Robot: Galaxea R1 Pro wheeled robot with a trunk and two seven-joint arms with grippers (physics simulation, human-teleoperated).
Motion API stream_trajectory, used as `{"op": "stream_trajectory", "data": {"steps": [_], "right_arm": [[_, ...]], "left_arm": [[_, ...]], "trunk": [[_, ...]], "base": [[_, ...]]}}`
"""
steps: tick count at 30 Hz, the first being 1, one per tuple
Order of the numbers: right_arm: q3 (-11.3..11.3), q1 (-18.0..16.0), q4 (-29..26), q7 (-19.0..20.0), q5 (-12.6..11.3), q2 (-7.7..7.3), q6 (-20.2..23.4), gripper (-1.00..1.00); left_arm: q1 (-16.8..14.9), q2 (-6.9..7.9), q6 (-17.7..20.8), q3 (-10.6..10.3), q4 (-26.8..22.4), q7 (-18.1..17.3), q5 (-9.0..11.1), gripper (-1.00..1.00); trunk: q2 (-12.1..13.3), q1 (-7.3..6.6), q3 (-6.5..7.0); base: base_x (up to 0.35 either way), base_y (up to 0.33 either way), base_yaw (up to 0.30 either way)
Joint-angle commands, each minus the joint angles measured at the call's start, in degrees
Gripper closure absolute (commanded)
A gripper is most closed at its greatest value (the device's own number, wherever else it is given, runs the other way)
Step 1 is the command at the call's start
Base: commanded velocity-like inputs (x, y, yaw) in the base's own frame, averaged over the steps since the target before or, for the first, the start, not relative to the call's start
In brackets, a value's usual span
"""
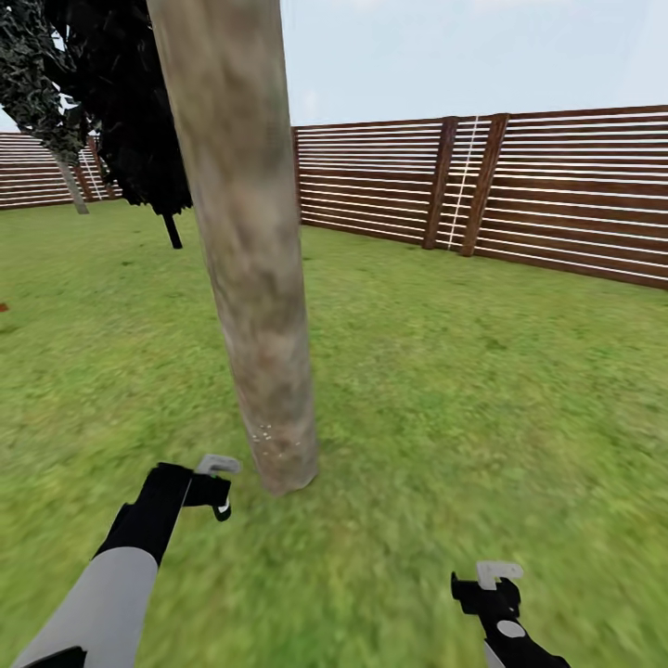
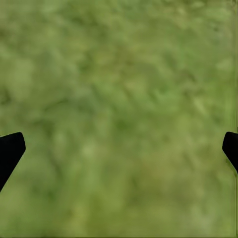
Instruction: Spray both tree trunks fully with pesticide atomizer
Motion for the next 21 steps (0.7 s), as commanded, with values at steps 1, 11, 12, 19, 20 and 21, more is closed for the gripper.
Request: {"op": "stream_trajectory", "data": {"steps": [1, 11, 12, 19, 20, 21], "right_arm": [[-0.4, -0.1, 0.1, -0.2, 0.6, 0.01, -0.2, -1.00], [-0.4, 0.0, 0.2, -0.2, 0.7, -0.03, -0.2, -1.00], [-0.4, 0.0, 0.1, -0.2, 0.6, -0.05, -0.2, -1.00], [-0.3, 0.0, 0.1, -0.3, 0.8, -0.05, -0.1, -1.00], [-0.3, 0.0, 0.1, -0.3, 0.7, -0.11, -0.1, -1.00], [-0.3, 0.1, 0.1, -0.3, 0.7, -0.09, -0.2, -1.00]], "left_arm": [[0.0, -0.12, 0.1, 0.3, -0.1, -0.5, -0.6, 1.00], [-0.7, -0.17, 0.0, 0.3, -0.2, -0.3, -0.6, 1.00], [-0.7, -0.13, -0.1, 0.5, -0.3, -0.3, -0.6, 1.00], [0.1, -0.12, -0.4, 0.9, -2.8, -0.4, -0.6, 1.00], [0.1, -0.19, -0.3, 0.9, -2.6, -0.4, -0.5, 1.00], [0.1, -0.23, -0.3, 0.9, -2.3, -0.3, -0.5, 1.00]], "trunk": [[0.0, 0.01, -0.05], [0.0, 0.01, -0.05], [0.0, 0.01, -0.05], [0.0, 0.01, -0.05], [0.0, 0.01, -0.05], [0.0, 0.01, -0.05]], "base": [[0.194, -0.183, 0.000], [0.090, -0.224, 0.000], [-0.213, -0.217, 0.000], [-0.259, -0.200, 0.000], [-0.170, -0.226, 0.000], [-0.061, -0.253, 0.057]]}}
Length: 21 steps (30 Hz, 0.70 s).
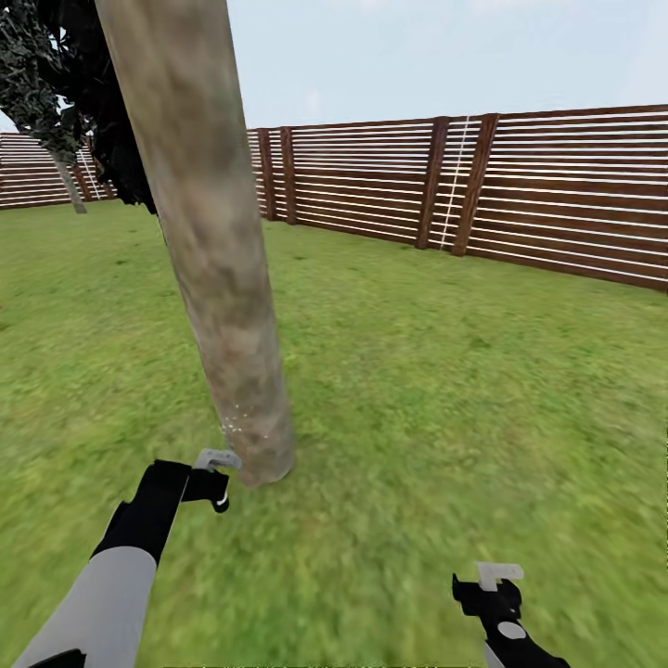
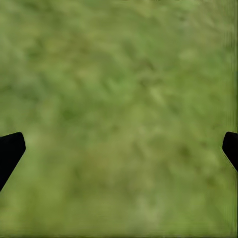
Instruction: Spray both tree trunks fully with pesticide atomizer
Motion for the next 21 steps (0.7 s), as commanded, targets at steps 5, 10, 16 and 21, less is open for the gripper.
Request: {"op": "stream_trajectory", "data": {"steps": [5, 10, 16, 21], "right_arm": [[-0.4, 0.2, 0.1, -0.2, 0.6, 0.02, -0.3, -1.00], [-0.5, 0.3, 0.2, -0.3, 0.5, 0.02, -0.4, -1.00], [-0.4, 0.9, 0.2, -0.3, 0.5, 0.02, -0.4, -1.00], [-0.4, 1.0, 0.3, -0.2, 0.5, 0.03, -0.3, -1.00]], "left_arm": [[0.0, 0.03, -0.1, 0.2, 3.1, -0.4, -0.8, 1.00], [1.8, -0.06, -4.4, 0.6, 6.1, 1.0, -0.6, 1.00], [3.0, 0.07, -29.3, 12.5, 27.4, 18.1, -0.6, 1.00], [2.5, -0.10, -31.6, 14.7, 29.6, 19.2, -0.7, 1.00]], "trunk": [[0.0, -0.02, -0.05], [0.0, -0.02, -0.05], [0.0, -0.02, -0.05], [0.0, -0.02, -0.05]], "base": [[0.134, -0.166, 0.214], [0.024, -0.014, 0.090], [0.001, 0.000, 0.002], [0.142, 0.000, 0.000]]}}
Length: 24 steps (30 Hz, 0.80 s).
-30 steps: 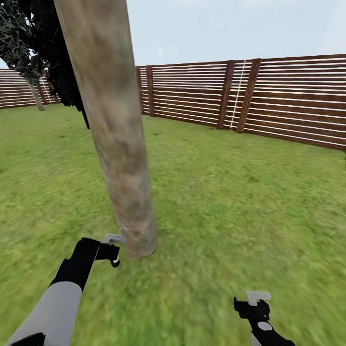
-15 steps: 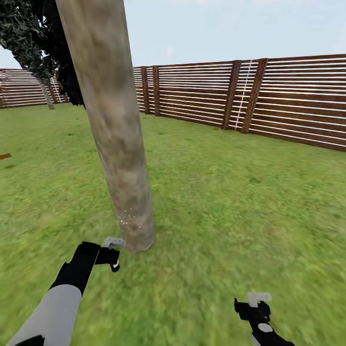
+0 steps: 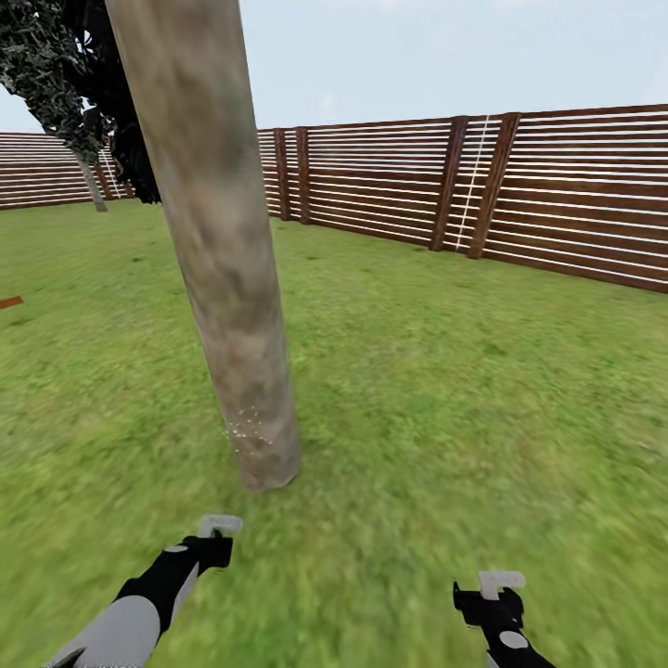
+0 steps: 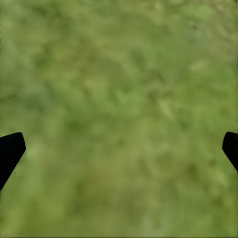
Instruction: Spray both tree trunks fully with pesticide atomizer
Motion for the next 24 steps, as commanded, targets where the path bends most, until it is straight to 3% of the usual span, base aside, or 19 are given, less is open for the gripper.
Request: {"op": "stream_trajectory", "data": {"steps": [1, 5, 9, 14, 24], "right_arm": [[-0.4, -0.1, 0.1, -0.2, 0.6, 0.00, -0.2, -1.00], [-0.4, -0.1, 0.1, -0.2, 0.6, 0.07, -0.2, -1.00], [-0.4, -0.1, 0.1, -0.2, 0.6, 0.08, -0.2, -1.00], [-0.4, -0.1, 0.1, -0.3, 0.6, 0.08, -0.2, -1.00], [-0.5, 0.0, 0.0, -0.2, 0.6, 0.00, -0.2, -1.00]], "left_arm": [[-0.1, -0.15, 0.3, 0.5, -0.2, -0.4, -0.4, 1.00], [-0.5, -0.34, 1.6, 0.6, -0.1, -0.4, -0.4, 1.00], [-1.2, -1.66, 4.2, 0.5, -0.3, -0.4, -0.5, 1.00], [-1.6, -1.85, 4.4, 0.5, -0.4, -0.3, -0.6, 1.00], [-1.5, -1.79, 4.4, 0.5, -0.4, 0.1, -0.7, 1.00]], "trunk": [[0.0, 0.02, -0.05], [0.0, 0.02, -0.05], [0.0, 0.02, -0.11], [0.0, 0.02, -0.19], [0.0, 0.02, -0.20]], "base": [[0.312, 0.000, 0.000], [0.334, 0.000, 0.013], [0.285, -0.099, 0.206], [-0.012, -0.257, 0.199], [0.025, -0.274, 0.007]]}}
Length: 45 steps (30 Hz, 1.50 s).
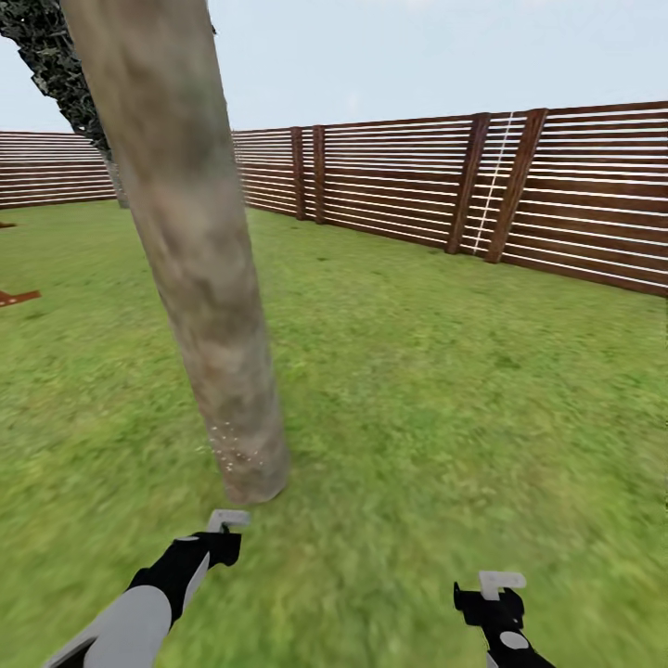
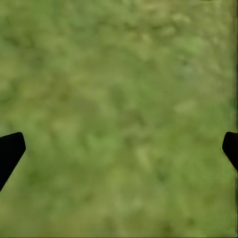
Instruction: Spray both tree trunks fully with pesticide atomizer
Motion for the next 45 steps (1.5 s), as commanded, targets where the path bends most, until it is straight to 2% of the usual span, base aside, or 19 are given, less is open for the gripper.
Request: {"op": "stream_trajectory", "data": {"steps": [1, 7, 17, 32, 35, 40, 42, 43, 45], "right_arm": [[-0.4, -0.1, 0.1, -0.1, 0.6, 0.01, -0.2, -1.00], [-0.4, -0.1, 0.2, -0.2, 0.6, 0.01, -0.2, -1.00], [-0.4, -0.1, 0.2, -0.3, 0.6, 0.01, -0.3, -1.00], [-0.4, 0.4, 0.2, -0.3, 0.6, 0.01, -0.3, -1.00], [-0.4, 0.4, 0.2, -0.3, 0.6, 0.01, -0.2, -1.00], [-0.4, 0.5, 0.2, -0.3, 0.6, 0.01, -0.2, -1.00], [-0.4, 0.6, 0.2, -0.2, 0.7, 0.01, -0.2, -1.00], [-0.4, 0.7, 0.2, -0.2, 0.7, 0.01, -0.2, -1.00], [-0.4, 0.8, 0.2, -0.2, 0.7, 0.01, -0.2, -1.00]], "left_arm": [[0.0, -0.06, 0.3, 0.5, -0.2, -0.4, -0.5, 1.00], [0.0, -0.05, 0.3, 0.5, -0.3, -0.4, -0.3, 1.00], [0.6, 0.46, 0.4, 0.7, -0.2, -0.4, -0.2, 1.00], [-0.1, -0.26, 4.5, 0.5, -0.8, -0.3, -0.3, 1.00], [-0.1, -1.10, 4.7, 0.4, -1.4, -0.3, -0.6, 1.00], [-0.1, -2.13, 5.4, -0.2, -5.3, -0.3, -0.6, 1.00], [-0.2, -2.84, 7.7, -0.7, -7.1, -0.4, -0.6, 1.00], [-0.9, -3.77, 10.1, -1.0, -10.9, -0.6, -0.5, 1.00], [-2.6, -4.83, 13.1, -1.1, -13.6, -0.8, -0.5, 1.00]], "trunk": [[0.0, 0.00, -0.05], [0.0, 0.00, -0.05], [0.0, 0.00, -0.05], [0.0, 0.00, -0.05], [0.0, 0.00, -0.05], [0.0, 0.00, -0.05], [0.0, 0.00, -0.05], [0.0, 0.00, -0.05], [0.0, 0.00, -0.05]], "base": [[0.125, -0.274, 0.000], [0.182, -0.247, 0.015], [0.120, -0.246, 0.253], [0.086, -0.276, 0.277], [-0.124, -0.258, 0.276], [-0.309, -0.044, 0.096], [-0.242, -0.002, 0.005], [-0.045, 0.000, 0.001], [-0.017, 0.000, 0.000]]}}
